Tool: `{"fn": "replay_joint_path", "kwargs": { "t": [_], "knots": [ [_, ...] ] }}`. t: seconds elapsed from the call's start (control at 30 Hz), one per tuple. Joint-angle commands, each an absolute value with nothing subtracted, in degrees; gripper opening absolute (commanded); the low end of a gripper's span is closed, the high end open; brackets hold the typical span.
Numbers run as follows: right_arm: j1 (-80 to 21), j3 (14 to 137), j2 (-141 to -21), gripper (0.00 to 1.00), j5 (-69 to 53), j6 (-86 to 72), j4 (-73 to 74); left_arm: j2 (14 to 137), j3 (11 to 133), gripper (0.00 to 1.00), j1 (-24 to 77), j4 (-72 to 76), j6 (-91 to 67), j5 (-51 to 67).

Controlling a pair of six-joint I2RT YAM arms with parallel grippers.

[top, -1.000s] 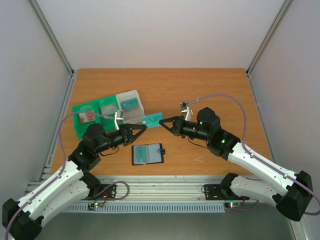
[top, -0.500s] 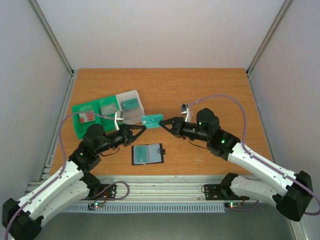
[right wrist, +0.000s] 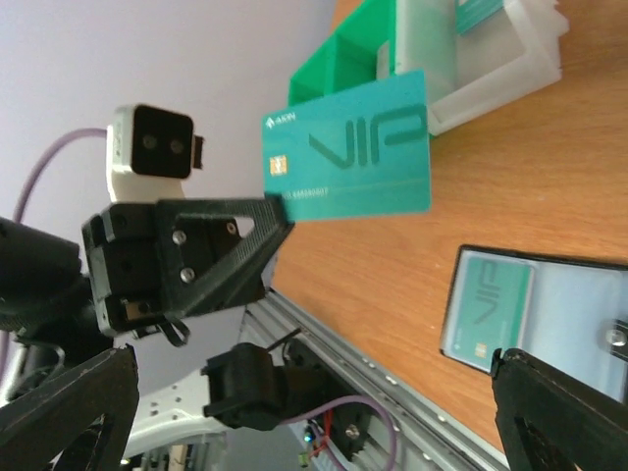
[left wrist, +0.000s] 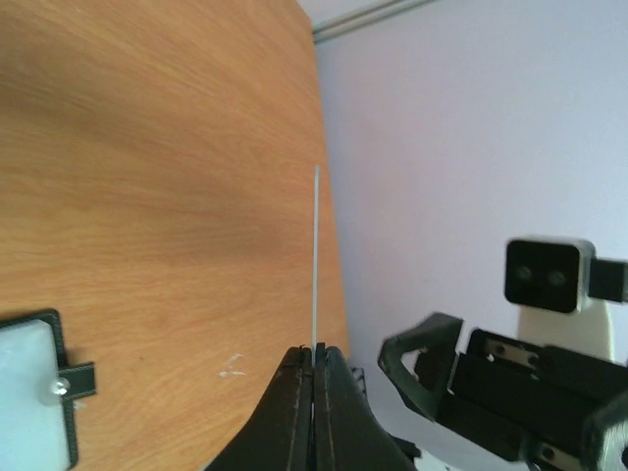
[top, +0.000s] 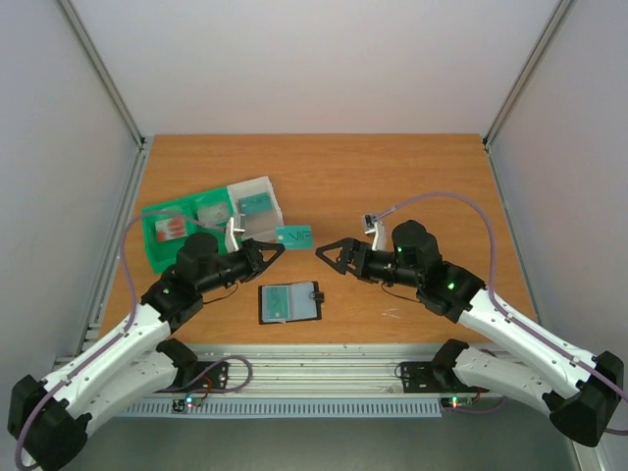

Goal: Take the credit cards out of the card holder

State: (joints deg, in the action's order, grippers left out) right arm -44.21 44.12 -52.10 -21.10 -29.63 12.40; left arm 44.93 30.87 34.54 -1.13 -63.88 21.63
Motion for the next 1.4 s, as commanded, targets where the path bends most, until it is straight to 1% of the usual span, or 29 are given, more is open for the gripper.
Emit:
{"fn": "replay_joint_path", "kwargs": {
  "t": [0.0, 0.17, 0.4, 0.77, 0.97, 1.37],
  "knots": [
    [-44.1, 45.8, -50.7, 0.98, -18.9, -25.3, 18.1, 46.9, 34.3, 0.01, 32.5, -3.2, -58.6, 17.8],
    [-44.1, 46.1, -50.9, 0.98, -19.2, -24.2, 19.2, 49.9, 35.5, 0.0, 27.4, -4.2, -57.0, 18.4],
    [-44.1, 46.7, -51.5, 0.98, -20.2, -23.0, 20.8, 55.7, 39.9, 0.0, 22.8, -8.9, -50.5, 15.3],
    [-44.1, 48.4, -51.9, 0.99, -20.6, -21.5, 24.0, 71.0, 49.5, 0.0, 16.9, -13.6, -44.7, 12.2],
    [-44.1, 48.3, -51.3, 0.98, -20.5, -21.6, 24.6, 78.8, 54.5, 0.0, 15.2, -13.7, -41.4, 9.5],
    [-44.1, 48.9, -50.3, 0.98, -18.4, -22.0, 27.4, 93.5, 64.0, 0.0, 13.7, -12.6, -41.2, 9.7]
  ]
}}
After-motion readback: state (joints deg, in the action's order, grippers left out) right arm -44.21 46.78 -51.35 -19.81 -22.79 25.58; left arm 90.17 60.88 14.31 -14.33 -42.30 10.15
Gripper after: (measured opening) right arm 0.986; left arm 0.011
